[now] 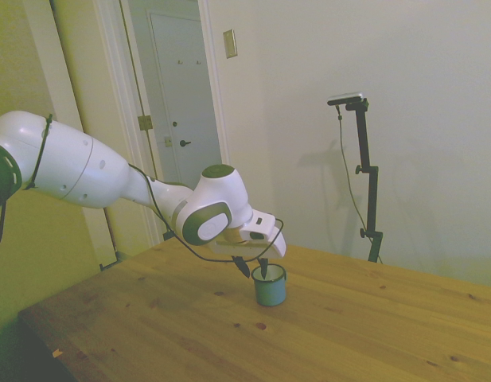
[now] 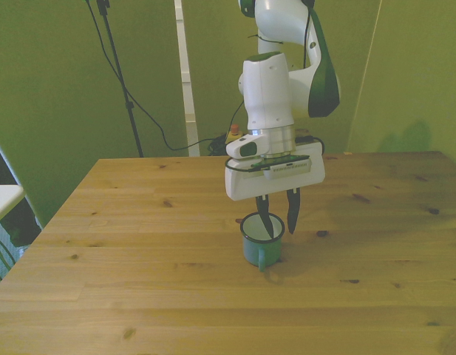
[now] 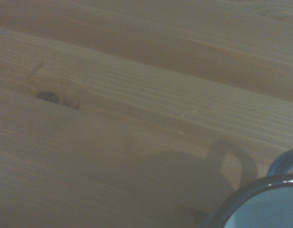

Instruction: Flip the mug upright

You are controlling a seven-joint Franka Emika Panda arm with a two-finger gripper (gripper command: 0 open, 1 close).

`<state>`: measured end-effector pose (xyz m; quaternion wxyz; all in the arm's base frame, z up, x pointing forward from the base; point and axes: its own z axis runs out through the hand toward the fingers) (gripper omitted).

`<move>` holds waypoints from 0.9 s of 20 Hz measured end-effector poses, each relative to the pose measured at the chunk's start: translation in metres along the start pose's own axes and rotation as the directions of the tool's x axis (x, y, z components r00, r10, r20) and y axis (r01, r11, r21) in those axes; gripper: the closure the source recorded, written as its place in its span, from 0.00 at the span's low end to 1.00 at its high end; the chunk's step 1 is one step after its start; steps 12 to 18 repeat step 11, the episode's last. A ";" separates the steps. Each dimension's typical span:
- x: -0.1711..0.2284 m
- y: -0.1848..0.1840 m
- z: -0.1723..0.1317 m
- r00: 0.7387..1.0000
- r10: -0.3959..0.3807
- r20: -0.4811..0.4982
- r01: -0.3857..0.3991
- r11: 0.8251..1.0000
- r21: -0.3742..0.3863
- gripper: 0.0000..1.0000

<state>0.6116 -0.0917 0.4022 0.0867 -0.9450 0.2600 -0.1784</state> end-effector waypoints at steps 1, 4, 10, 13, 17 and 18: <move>0.000 -0.001 -0.006 1.000 0.000 -0.005 0.000 1.000 0.003 0.00; -0.008 -0.002 -0.023 1.000 -0.004 -0.015 0.004 1.000 0.013 0.00; -0.046 -0.006 -0.073 0.999 -0.028 -0.041 0.030 0.999 0.045 0.00; -0.053 -0.006 -0.081 0.999 -0.032 -0.044 0.034 0.998 0.050 0.00; -0.053 -0.006 -0.081 0.999 -0.032 -0.044 0.034 0.998 0.050 0.00; -0.053 -0.006 -0.081 0.999 -0.032 -0.044 0.034 0.998 0.050 0.00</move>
